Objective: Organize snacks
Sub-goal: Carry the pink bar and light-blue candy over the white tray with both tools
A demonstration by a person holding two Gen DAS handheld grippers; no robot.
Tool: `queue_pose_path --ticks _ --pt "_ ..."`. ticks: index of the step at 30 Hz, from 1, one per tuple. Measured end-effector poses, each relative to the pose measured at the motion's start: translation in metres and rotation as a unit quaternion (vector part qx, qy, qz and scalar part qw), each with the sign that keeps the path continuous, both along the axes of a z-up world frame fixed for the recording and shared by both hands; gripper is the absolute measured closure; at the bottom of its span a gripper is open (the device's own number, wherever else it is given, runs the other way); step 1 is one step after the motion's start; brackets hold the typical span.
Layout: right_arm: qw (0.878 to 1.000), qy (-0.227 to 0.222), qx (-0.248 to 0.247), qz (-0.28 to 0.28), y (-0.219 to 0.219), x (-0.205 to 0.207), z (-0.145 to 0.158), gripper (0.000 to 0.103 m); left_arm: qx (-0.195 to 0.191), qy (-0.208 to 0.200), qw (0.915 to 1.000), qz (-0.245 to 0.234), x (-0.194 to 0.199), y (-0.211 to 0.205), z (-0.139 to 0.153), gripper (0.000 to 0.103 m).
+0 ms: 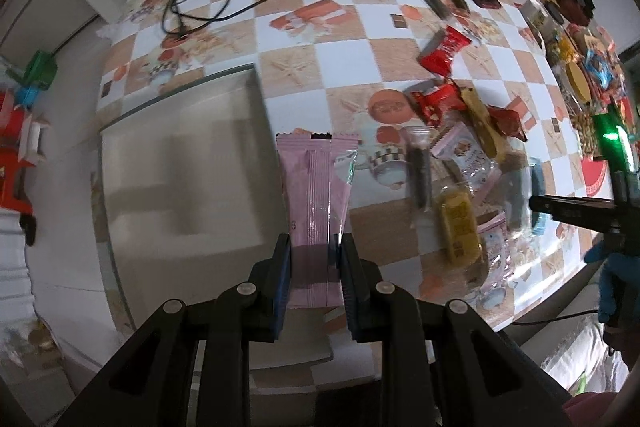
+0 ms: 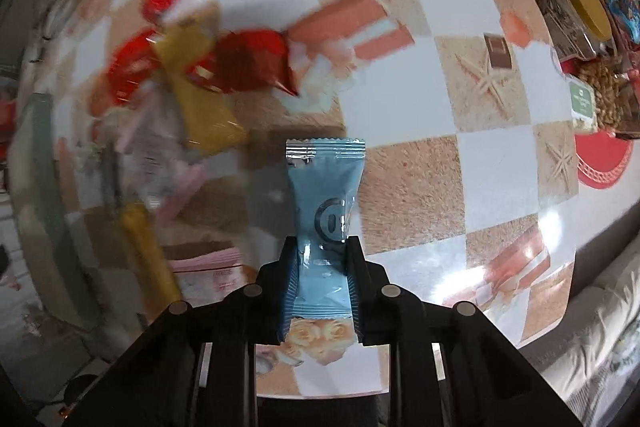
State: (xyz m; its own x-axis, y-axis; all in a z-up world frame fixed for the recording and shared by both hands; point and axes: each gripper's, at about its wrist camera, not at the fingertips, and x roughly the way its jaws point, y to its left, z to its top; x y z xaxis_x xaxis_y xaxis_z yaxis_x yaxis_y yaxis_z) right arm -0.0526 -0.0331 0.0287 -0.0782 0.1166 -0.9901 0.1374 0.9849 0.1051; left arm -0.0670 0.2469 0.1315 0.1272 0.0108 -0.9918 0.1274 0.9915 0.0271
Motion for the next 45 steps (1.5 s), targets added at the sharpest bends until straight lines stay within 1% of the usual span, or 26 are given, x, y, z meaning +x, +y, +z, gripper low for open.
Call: queue_pose_path --ticks 6,9,13,16,21,26,32,45 --pt "0.999 -0.037 0.023 0.010 0.007 -0.005 0.051 0.079 0.000 -0.003 0.9998 0.018 -0.004 0.018 -0.001 0.077" --pt "0.998 -0.049 0.033 0.028 0.021 -0.001 0.070 0.079 -0.006 -0.005 0.9996 0.026 -0.007 0.026 0.000 0.077" --pt "0.996 -0.052 0.047 0.061 0.055 0.020 0.063 0.079 -0.013 -0.010 0.9993 0.033 -0.010 0.038 0.002 0.077" --pt "0.993 -0.055 0.062 0.089 0.084 0.022 0.069 0.079 -0.017 -0.010 0.9989 0.043 -0.014 0.050 0.002 0.077" --pt "0.985 -0.058 0.078 0.140 0.148 0.023 0.064 0.079 -0.018 -0.007 0.9979 0.062 -0.022 0.071 -0.001 0.077" --pt "0.979 -0.056 0.081 0.181 0.188 0.020 0.064 0.079 -0.018 -0.007 0.9972 0.072 -0.030 0.089 -0.003 0.077" --pt "0.972 -0.048 0.077 0.217 0.224 0.016 0.056 0.079 -0.023 -0.004 0.9961 0.084 -0.034 0.105 -0.007 0.077" --pt "0.963 -0.039 0.074 0.258 0.269 0.014 0.052 0.079 -0.030 0.005 0.9945 0.100 -0.041 0.132 -0.017 0.077"
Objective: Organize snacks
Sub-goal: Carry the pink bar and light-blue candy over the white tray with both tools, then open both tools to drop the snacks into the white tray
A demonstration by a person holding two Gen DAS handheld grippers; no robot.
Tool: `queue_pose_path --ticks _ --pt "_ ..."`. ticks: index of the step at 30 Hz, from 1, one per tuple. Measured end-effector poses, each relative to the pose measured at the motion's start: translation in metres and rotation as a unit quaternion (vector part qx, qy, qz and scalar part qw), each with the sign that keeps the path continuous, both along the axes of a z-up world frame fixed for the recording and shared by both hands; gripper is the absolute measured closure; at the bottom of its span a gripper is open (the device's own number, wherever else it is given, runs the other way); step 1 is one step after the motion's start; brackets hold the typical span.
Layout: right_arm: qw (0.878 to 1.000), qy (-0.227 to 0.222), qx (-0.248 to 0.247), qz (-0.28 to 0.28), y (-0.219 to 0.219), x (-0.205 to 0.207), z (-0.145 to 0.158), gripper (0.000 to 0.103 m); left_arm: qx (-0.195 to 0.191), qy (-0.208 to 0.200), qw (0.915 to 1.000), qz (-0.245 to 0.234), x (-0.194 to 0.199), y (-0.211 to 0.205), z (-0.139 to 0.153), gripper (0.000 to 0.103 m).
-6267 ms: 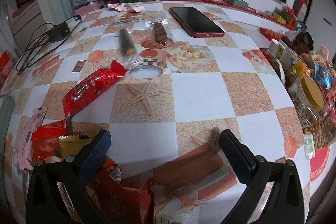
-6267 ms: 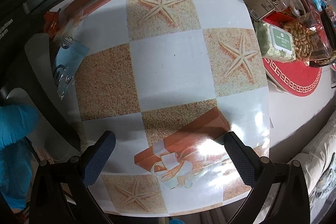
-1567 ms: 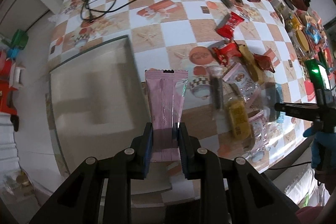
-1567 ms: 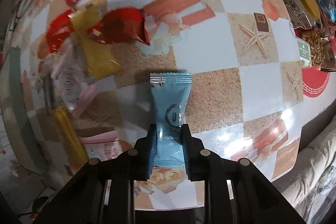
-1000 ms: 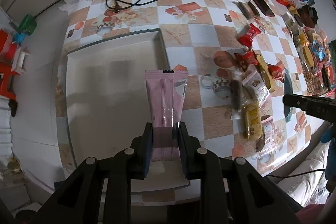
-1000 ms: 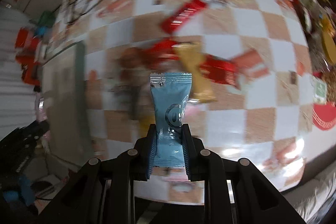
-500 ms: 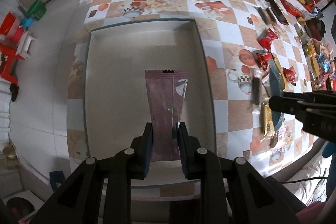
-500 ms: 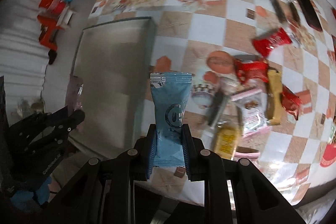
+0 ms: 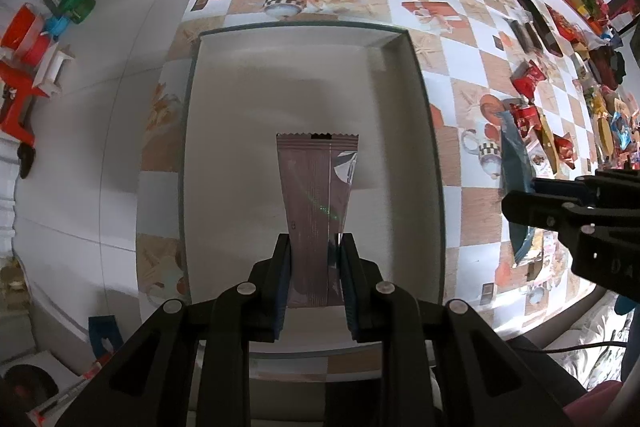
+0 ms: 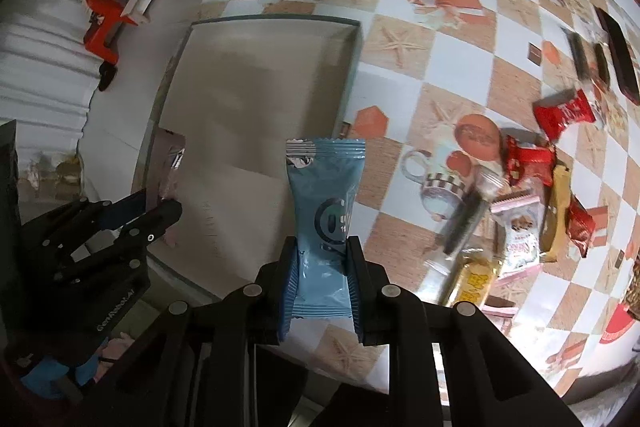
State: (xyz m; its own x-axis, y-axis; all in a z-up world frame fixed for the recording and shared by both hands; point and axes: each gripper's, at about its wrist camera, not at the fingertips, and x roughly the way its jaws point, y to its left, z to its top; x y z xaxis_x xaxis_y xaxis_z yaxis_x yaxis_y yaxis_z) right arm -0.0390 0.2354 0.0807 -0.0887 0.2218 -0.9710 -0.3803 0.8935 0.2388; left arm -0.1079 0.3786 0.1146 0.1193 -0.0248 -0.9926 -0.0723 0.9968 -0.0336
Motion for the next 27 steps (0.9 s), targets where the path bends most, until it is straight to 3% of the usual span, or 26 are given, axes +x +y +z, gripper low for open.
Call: queue_pose_path --ticks 22,24,27 --pt "0.997 0.061 0.003 0.056 0.071 -0.021 -0.045 0.079 0.007 0.059 0.9982 -0.006 -0.020 0.020 -0.039 0.077" --pt "0.996 0.063 -0.001 0.057 0.074 -0.022 -0.048 0.079 0.006 0.058 0.9983 -0.009 -0.022 0.019 -0.039 0.074" --pt "0.996 0.070 -0.004 0.056 0.075 -0.023 -0.054 0.078 0.010 0.057 0.9983 -0.009 -0.023 0.017 -0.039 0.055"
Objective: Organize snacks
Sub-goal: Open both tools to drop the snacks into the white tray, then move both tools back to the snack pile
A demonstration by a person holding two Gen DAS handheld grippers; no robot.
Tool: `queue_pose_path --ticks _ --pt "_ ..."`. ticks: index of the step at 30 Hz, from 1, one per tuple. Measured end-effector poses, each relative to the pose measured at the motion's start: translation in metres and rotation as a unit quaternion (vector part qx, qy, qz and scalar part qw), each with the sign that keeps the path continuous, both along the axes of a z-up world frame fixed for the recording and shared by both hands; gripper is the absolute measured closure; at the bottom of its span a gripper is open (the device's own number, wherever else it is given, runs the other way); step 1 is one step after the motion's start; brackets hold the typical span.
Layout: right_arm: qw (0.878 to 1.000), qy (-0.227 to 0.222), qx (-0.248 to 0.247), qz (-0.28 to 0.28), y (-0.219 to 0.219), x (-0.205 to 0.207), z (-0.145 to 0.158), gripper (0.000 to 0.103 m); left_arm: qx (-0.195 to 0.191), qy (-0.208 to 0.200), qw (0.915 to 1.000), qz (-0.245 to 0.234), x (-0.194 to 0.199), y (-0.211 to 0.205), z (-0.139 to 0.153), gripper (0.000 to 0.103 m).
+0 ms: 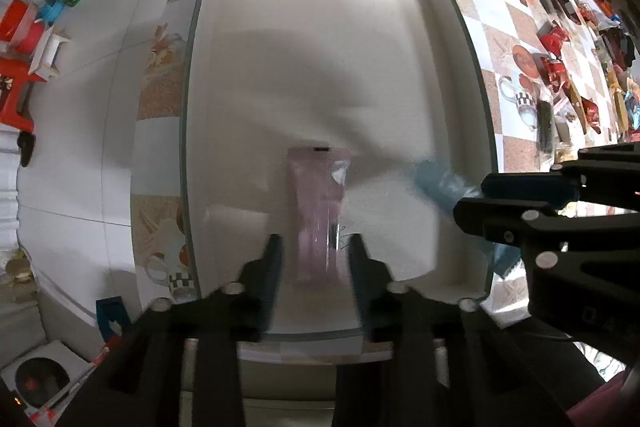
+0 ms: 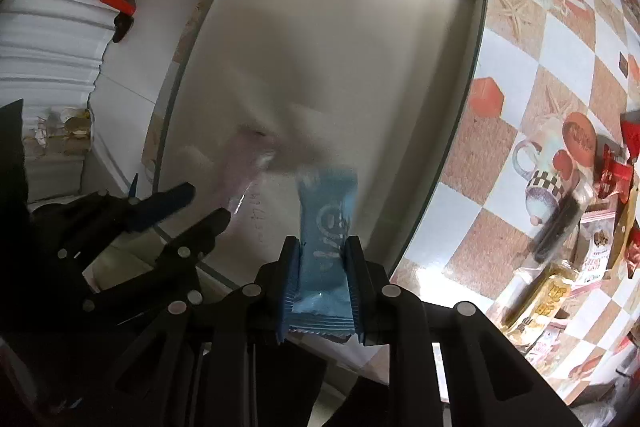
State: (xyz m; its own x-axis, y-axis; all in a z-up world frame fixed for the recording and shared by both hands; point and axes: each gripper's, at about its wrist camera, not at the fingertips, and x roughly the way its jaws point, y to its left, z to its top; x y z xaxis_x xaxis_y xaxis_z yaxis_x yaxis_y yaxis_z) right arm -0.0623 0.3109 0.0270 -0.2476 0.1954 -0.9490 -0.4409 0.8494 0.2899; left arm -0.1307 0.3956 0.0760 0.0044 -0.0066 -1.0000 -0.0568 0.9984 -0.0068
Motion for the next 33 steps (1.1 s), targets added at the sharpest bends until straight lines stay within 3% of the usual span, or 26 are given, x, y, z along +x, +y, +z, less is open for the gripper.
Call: queue_pose_path --ticks 3,7,8,9,11,15,23,33 --pt "1.000 0.001 -0.002 -0.003 -0.001 0.000 -0.001 0.078 0.010 -0.007 0.9999 -0.001 -0.001 -0.002 0.003 0.043" --pt "1.000 -0.001 -0.004 -0.011 -0.006 0.003 0.000 0.078 0.017 -0.008 0.9998 -0.005 0.001 -0.005 0.006 0.036" --pt "1.000 -0.001 -0.005 -0.014 -0.009 0.004 0.000 0.071 0.019 -0.008 0.9998 -0.007 0.001 -0.006 0.006 0.035" --pt "1.000 -0.002 -0.006 -0.017 -0.011 0.004 0.000 0.043 0.019 -0.008 0.9998 -0.008 0.002 -0.006 0.007 0.033" --pt "1.000 -0.010 -0.004 -0.029 -0.018 0.006 0.003 0.014 0.019 -0.010 0.9997 -0.010 0.003 -0.008 0.009 0.031" --pt "0.999 -0.013 -0.004 -0.049 -0.032 0.009 0.005 0.014 0.019 -0.011 0.9996 -0.016 0.007 -0.015 0.013 0.025" --pt "0.994 -0.020 -0.049 -0.092 -0.076 0.010 -0.005 0.014 0.034 -0.004 0.9982 -0.049 0.019 -0.028 0.017 0.023" --pt "0.986 -0.011 -0.051 -0.156 -0.132 0.011 -0.007 0.014 0.043 -0.017 0.9942 -0.097 0.028 -0.063 0.025 0.023"
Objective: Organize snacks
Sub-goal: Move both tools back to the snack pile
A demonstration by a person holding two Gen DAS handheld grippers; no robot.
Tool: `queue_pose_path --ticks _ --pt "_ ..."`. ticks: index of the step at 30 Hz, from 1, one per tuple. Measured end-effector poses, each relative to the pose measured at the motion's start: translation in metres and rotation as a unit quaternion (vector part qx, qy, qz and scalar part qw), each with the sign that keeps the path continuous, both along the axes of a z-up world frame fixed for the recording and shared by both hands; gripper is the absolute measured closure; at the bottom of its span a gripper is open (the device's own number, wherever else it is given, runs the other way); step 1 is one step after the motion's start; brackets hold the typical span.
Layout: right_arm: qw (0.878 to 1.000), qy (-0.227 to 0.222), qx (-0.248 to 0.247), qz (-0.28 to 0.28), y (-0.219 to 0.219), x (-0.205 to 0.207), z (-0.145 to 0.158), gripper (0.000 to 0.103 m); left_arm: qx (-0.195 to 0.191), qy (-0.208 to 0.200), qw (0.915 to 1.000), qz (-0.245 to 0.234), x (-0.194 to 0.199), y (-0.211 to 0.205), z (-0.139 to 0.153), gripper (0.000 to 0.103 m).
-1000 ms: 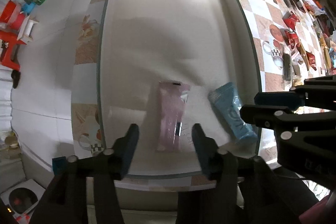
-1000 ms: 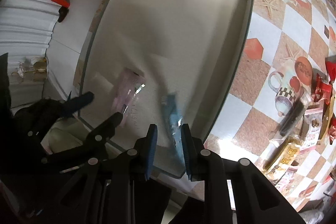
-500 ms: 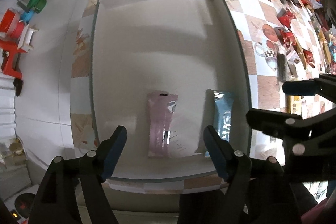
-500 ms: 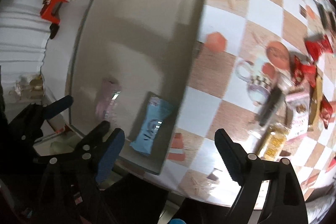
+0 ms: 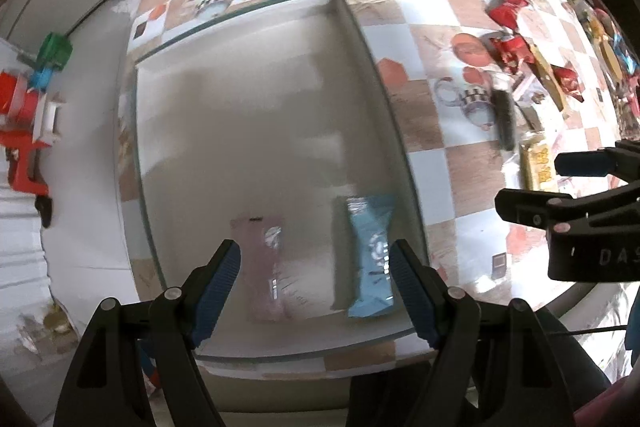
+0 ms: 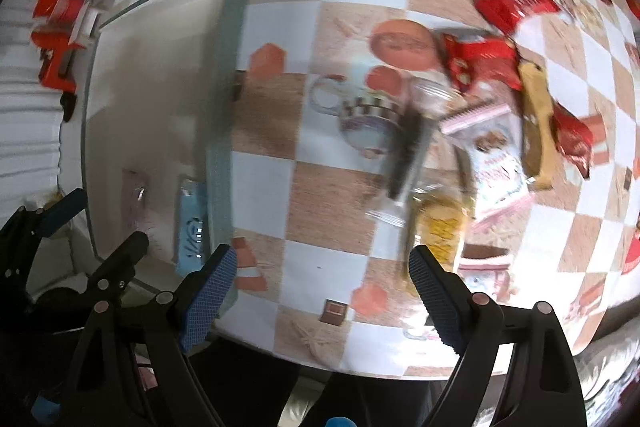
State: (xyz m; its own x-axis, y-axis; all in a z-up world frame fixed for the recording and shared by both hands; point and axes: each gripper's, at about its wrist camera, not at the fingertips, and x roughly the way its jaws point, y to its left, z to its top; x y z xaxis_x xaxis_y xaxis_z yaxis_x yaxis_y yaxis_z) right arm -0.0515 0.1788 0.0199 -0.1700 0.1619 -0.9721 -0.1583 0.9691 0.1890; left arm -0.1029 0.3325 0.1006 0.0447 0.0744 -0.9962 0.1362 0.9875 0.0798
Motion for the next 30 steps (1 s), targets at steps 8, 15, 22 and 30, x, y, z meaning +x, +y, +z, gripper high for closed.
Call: queue_pose_path --ticks 8,15,22,30 --pt "0.999 0.010 -0.012 -0.033 -0.048 -0.011 -0.009 0.014 0.003 0.007 0.9997 -0.025 0.006 -0.029 -0.005 0.023" --pt "0.993 0.034 -0.059 -0.100 -0.138 -0.021 -0.027 0.014 0.006 0.012 0.9989 -0.046 0.010 -0.051 -0.007 0.023" --pt "0.988 0.058 -0.071 -0.122 -0.172 -0.038 -0.040 0.014 -0.007 0.024 0.9980 -0.059 0.022 -0.076 -0.010 0.023" --pt "0.988 0.074 -0.077 -0.109 -0.182 -0.050 -0.060 0.005 -0.021 0.045 0.9964 -0.069 0.036 -0.111 -0.015 0.023"
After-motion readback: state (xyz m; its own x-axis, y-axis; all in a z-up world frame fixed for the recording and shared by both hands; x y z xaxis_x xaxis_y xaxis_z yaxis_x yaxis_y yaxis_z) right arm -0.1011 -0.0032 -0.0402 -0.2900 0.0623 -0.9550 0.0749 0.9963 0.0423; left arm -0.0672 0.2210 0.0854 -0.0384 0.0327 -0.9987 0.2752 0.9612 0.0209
